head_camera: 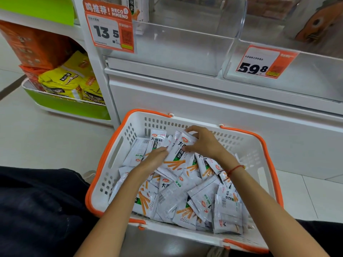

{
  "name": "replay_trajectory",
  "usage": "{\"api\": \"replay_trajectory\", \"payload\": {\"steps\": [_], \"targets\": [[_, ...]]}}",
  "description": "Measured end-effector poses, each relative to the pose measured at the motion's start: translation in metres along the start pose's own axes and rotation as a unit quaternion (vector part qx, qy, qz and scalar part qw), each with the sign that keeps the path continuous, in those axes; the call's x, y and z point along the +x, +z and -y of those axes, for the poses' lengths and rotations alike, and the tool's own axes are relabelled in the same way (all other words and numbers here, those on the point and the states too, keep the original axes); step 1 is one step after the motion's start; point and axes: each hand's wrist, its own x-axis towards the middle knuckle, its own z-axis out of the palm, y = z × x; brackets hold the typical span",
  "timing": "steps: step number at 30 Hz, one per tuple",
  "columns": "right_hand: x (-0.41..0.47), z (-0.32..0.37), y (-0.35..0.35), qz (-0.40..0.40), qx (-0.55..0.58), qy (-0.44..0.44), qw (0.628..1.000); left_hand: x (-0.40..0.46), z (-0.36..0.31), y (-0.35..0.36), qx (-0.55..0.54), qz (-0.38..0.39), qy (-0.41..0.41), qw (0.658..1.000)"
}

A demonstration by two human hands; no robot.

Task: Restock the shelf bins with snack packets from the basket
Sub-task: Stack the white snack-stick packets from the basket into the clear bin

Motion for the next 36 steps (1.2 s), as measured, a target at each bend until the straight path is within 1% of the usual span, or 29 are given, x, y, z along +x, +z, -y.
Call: {"api": "replay_trajectory", "payload": {"steps": [2,4,6,8,9,11,12,13,14,15,16,17,18,19,21,23,24,25,27,28,29,30,32,33,34,35,36], "targets": [[0.001,-0.005,0.01,-0.045,-0.005,-0.021,0.999,0.001,0.005,0.004,-0.008,0.026,-0.025,0.999],[0.001,-0.011,0.018,-0.073,-0.014,-0.039,0.996,0.004,0.011,0.007,-0.053,0.064,-0.045,0.996],[0.0,-0.016,0.024,-0.091,-0.005,-0.047,0.995,0.004,0.014,0.012,-0.041,0.079,-0.037,0.995],[-0.001,-0.017,0.032,-0.107,0.02,-0.058,0.992,0.005,0.018,0.013,-0.019,0.055,-0.011,0.998],[0.0,-0.017,0.036,-0.119,0.032,-0.065,0.99,0.003,0.019,0.011,-0.027,0.033,-0.005,0.999],[0.002,-0.019,0.04,-0.129,0.008,-0.062,0.99,0.005,0.021,0.001,-0.045,-0.039,-0.001,0.998],[0.002,-0.021,0.039,-0.094,-0.027,-0.05,0.994,0.007,0.022,-0.007,-0.055,-0.081,-0.009,0.995],[0.002,-0.023,0.038,-0.014,-0.064,-0.037,0.997,0.011,0.025,-0.015,-0.077,-0.12,-0.023,0.99],[0.0,-0.026,0.039,0.101,-0.101,-0.029,0.989,0.013,0.026,-0.022,-0.095,-0.154,-0.03,0.983],[-0.004,-0.029,0.044,0.214,-0.143,-0.029,0.966,0.015,0.026,-0.027,-0.111,-0.177,-0.042,0.977],[-0.01,-0.033,0.051,0.302,-0.189,-0.027,0.934,0.015,0.025,-0.031,-0.126,-0.189,-0.05,0.973],[-0.016,-0.036,0.058,0.346,-0.229,-0.029,0.909,0.017,0.026,-0.033,-0.141,-0.194,-0.051,0.97],[-0.02,-0.038,0.065,0.348,-0.256,-0.034,0.901,0.017,0.025,-0.033,-0.152,-0.194,-0.052,0.968],[-0.022,-0.039,0.069,0.325,-0.27,-0.045,0.905,0.016,0.025,-0.033,-0.167,-0.193,-0.054,0.965],[-0.022,-0.04,0.068,0.254,-0.306,-0.075,0.915,0.015,0.025,-0.032,-0.196,-0.194,-0.061,0.959],[-0.017,-0.046,0.057,0.16,-0.337,-0.075,0.925,0.015,0.027,-0.03,-0.202,-0.186,-0.074,0.959],[-0.015,-0.051,0.049,0.118,-0.325,-0.055,0.937,0.014,0.026,-0.029,-0.199,-0.182,-0.083,0.959],[-0.011,-0.057,0.042,0.089,-0.286,-0.024,0.954,0.014,0.025,-0.028,-0.196,-0.176,-0.087,0.961],[-0.009,-0.065,0.027,0.083,-0.176,0.041,0.98,0.012,0.023,-0.026,-0.189,-0.161,-0.095,0.964],[-0.009,-0.065,0.023,0.093,-0.143,0.055,0.984,0.012,0.021,-0.025,-0.19,-0.152,-0.1,0.965],[-0.01,-0.066,0.022,0.089,-0.139,0.053,0.985,0.012,0.021,-0.025,-0.191,-0.145,-0.102,0.965],[-0.01,-0.065,0.024,0.056,-0.158,0.037,0.985,0.011,0.021,-0.025,-0.192,-0.142,-0.106,0.965],[-0.013,-0.058,0.033,-0.047,-0.208,-0.003,0.977,0.01,0.022,-0.023,-0.207,-0.144,-0.112,0.961],[-0.014,-0.055,0.037,-0.057,-0.209,-0.026,0.976,0.009,0.022,-0.022,-0.222,-0.147,-0.113,0.957],[-0.015,-0.053,0.04,-0.02,-0.192,-0.046,0.98,0.008,0.022,-0.022,-0.238,-0.151,-0.112,0.953],[-0.017,-0.05,0.044,0.055,-0.171,-0.062,0.982,0.008,0.023,-0.022,-0.252,-0.158,-0.107,0.949],[-0.019,-0.049,0.047,0.138,-0.167,-0.073,0.973,0.008,0.023,-0.022,-0.261,-0.166,-0.102,0.945]]}}
